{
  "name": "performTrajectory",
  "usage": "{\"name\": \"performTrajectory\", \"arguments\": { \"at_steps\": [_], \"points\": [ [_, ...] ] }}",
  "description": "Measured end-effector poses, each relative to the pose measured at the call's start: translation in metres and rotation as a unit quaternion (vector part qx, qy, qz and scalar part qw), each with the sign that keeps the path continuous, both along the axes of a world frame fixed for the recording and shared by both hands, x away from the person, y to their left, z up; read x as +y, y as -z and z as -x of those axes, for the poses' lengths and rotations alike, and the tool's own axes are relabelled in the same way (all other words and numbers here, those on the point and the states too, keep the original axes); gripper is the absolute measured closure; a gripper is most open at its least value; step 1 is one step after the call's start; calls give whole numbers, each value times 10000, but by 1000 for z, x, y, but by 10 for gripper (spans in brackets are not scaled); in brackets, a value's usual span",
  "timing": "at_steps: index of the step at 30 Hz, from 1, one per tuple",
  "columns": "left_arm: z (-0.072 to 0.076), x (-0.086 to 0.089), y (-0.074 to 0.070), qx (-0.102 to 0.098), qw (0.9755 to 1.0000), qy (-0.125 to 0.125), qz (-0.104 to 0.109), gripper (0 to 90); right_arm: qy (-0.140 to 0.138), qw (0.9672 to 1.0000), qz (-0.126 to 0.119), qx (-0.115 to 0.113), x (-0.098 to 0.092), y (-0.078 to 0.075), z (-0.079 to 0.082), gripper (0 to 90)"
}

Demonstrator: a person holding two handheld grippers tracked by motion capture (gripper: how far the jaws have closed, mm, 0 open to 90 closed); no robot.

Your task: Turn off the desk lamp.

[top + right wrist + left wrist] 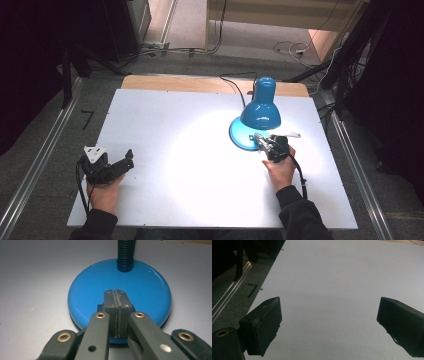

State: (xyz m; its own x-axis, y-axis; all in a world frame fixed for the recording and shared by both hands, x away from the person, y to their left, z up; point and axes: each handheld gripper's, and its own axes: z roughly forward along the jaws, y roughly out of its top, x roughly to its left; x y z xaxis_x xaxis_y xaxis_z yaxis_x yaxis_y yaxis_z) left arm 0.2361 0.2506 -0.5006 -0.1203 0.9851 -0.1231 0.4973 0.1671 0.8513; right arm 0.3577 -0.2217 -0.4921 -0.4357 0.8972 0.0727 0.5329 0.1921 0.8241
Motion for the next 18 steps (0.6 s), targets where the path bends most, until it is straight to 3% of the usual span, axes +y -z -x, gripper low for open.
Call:
{"name": "performTrajectory", "arguments": {
  "at_steps": [18],
  "points": [
    [0, 0, 0, 7, 10000, 13, -3, 66, 59, 10000, -38, 9, 8, 9, -6, 879]
  ]
}}
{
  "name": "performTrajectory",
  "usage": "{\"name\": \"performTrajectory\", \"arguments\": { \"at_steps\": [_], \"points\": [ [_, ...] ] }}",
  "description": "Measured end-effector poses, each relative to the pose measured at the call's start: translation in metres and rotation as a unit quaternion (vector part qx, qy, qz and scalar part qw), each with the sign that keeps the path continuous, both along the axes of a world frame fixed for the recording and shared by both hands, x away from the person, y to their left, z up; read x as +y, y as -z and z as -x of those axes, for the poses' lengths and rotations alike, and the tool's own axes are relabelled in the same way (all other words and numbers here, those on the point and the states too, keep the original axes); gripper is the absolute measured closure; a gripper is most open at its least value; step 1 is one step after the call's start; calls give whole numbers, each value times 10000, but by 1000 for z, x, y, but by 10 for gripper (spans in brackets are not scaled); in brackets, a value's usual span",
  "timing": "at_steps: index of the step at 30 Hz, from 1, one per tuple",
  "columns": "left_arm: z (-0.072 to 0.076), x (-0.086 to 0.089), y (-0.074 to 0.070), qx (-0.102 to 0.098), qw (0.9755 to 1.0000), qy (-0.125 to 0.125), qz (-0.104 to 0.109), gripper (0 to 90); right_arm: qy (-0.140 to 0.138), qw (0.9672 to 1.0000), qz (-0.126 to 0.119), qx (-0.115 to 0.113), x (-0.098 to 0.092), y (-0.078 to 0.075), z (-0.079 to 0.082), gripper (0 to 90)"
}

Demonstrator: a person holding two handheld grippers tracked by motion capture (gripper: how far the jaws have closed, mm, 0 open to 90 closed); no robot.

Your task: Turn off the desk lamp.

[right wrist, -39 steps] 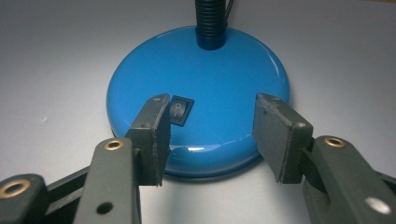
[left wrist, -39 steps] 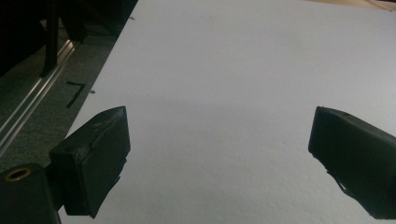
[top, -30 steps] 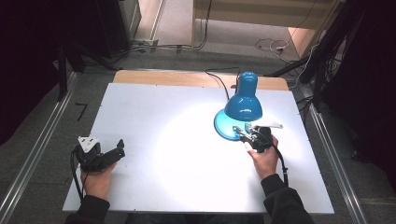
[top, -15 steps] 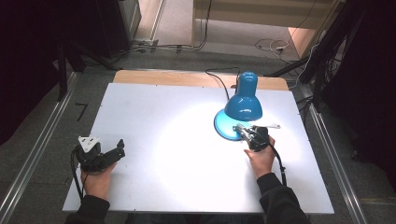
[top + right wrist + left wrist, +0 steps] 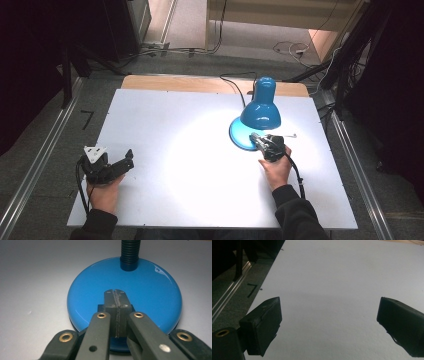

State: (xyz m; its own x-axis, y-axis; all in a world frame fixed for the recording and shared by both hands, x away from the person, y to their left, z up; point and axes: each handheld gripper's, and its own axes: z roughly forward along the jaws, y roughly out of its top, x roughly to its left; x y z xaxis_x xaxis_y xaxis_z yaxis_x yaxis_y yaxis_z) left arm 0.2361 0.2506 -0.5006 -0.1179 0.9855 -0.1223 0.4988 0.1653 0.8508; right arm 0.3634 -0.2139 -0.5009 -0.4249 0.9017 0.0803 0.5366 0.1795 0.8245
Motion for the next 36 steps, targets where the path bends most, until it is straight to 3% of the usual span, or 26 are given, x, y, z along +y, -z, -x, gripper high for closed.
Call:
{"name": "performTrajectory", "arguments": {
  "at_steps": [36],
  "points": [
    [-1, 0, 1, 34, 10000, 13, -3, 66, 28, 9998, 97, -171, 3, 3, -8, 884]
  ]
}}
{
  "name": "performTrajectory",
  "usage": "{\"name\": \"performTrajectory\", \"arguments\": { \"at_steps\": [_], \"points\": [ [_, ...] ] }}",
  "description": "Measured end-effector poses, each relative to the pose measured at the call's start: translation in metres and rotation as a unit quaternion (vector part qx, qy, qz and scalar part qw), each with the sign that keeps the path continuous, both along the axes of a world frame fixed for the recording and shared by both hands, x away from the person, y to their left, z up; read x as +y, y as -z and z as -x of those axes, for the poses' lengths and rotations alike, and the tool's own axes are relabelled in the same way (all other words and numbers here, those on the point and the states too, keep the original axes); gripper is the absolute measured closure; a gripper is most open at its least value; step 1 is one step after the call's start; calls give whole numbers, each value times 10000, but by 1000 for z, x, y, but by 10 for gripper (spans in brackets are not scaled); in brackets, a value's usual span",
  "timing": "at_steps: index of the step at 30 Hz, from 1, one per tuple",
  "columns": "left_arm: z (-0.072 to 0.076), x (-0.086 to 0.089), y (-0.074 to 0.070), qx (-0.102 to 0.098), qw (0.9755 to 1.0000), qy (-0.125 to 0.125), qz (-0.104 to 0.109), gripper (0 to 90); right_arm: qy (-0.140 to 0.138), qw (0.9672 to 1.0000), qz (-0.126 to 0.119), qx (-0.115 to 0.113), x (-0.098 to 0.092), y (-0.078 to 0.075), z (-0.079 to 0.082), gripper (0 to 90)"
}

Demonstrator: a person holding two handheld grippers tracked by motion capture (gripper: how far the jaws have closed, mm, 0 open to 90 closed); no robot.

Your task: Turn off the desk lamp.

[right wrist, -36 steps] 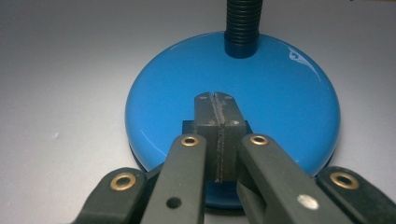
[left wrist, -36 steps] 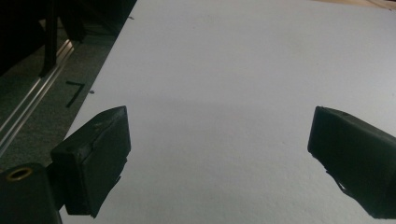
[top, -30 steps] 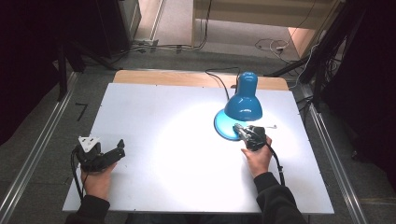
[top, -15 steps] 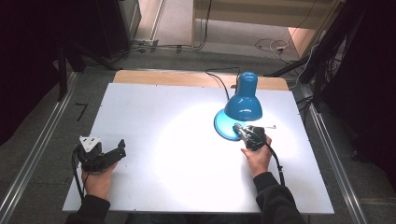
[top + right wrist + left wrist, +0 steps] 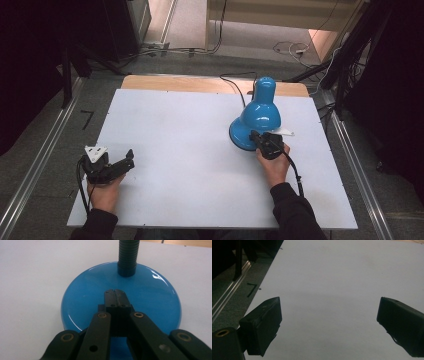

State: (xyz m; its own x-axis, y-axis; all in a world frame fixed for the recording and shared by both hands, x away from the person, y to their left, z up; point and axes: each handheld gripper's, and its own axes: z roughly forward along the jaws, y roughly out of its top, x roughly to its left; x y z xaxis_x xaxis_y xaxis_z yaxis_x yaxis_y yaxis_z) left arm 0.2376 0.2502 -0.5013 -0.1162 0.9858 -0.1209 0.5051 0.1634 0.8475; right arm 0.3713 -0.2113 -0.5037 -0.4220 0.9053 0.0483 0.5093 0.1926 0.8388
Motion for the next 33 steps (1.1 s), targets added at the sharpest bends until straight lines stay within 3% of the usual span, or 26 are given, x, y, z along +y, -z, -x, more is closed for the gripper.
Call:
{"name": "performTrajectory", "arguments": {
  "at_steps": [6, 14, 19, 32, 33],
  "points": [
    [0, 0, 0, -22, 10000, 5, 12, 66, 87, 9998, -186, 31, -6, -1, -1, 863],
    [0, 0, 0, -26, 10000, 7, 13, 66, 153, 9993, -330, 94, -15, -6, -1, 697],
    [0, 0, 0, -19, 10000, 2, 11, 66, 229, 9990, -374, 58, -20, -6, -1, 536],
    [0, 0, 0, -7, 10000, 1, 8, 66, 479, 9979, -395, 168, -38, -7, -2, 361],
    [0, 0, 0, -12, 10000, 10, 5, 66, 489, 9979, -377, 170, -39, -7, -2, 294]
  ]
}}
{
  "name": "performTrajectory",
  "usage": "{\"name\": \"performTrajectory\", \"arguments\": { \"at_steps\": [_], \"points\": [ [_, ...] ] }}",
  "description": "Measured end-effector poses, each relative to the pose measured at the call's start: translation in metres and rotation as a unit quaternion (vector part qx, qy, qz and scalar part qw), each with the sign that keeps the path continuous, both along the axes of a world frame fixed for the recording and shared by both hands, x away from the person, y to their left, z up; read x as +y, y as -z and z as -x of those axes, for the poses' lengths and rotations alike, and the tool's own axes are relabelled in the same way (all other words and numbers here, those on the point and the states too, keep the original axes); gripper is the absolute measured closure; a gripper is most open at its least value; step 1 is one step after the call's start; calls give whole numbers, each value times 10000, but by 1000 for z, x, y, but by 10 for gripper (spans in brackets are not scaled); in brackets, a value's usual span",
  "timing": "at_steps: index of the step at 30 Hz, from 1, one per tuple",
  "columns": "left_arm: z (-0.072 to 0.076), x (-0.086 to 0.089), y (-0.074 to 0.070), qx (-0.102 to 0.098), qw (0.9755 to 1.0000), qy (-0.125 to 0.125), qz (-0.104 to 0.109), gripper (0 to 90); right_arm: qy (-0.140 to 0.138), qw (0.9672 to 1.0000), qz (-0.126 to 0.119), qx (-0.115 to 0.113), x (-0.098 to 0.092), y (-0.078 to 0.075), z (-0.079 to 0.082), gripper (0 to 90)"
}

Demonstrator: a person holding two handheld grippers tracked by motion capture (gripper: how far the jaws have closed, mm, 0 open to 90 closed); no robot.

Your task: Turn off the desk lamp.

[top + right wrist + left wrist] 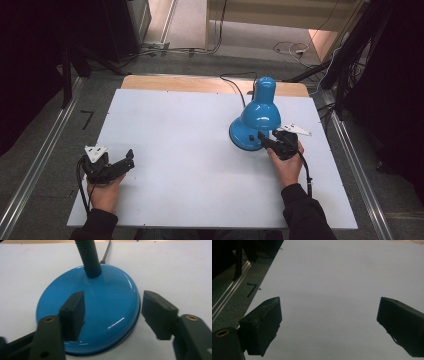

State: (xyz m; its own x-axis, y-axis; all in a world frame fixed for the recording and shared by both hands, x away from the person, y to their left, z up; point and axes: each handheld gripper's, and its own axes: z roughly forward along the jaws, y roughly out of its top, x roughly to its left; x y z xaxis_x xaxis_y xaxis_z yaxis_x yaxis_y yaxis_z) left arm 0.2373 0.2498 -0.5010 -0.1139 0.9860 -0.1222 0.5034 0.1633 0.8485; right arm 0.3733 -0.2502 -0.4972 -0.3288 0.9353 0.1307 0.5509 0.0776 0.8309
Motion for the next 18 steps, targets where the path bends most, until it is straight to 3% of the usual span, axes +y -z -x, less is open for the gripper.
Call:
{"name": "performTrajectory", "arguments": {
  "at_steps": [1, 2, 7, 13, 18],
  "points": [
    [0, 0, 0, 0, 10000, 0, 0, 66, 0, 10000, 0, 0, 0, 0, 0, 294],
    [0, 0, 0, 0, 10000, 1, -1, 66, 51, 10000, 20, -16, -2, 0, 0, 239],
    [0, 0, 0, 0, 10000, -5, 6, 66, 16, 10000, -6, 4, -6, -2, 2, 198],
    [0, 0, 0, 5, 10000, -5, 7, 66, 31, 9999, -126, 69, -12, -4, 5, 183],
    [0, 0, 0, 3, 10000, 1, 4, 66, 61, 9999, -83, 84, -18, -5, 8, 181]
  ]
}}
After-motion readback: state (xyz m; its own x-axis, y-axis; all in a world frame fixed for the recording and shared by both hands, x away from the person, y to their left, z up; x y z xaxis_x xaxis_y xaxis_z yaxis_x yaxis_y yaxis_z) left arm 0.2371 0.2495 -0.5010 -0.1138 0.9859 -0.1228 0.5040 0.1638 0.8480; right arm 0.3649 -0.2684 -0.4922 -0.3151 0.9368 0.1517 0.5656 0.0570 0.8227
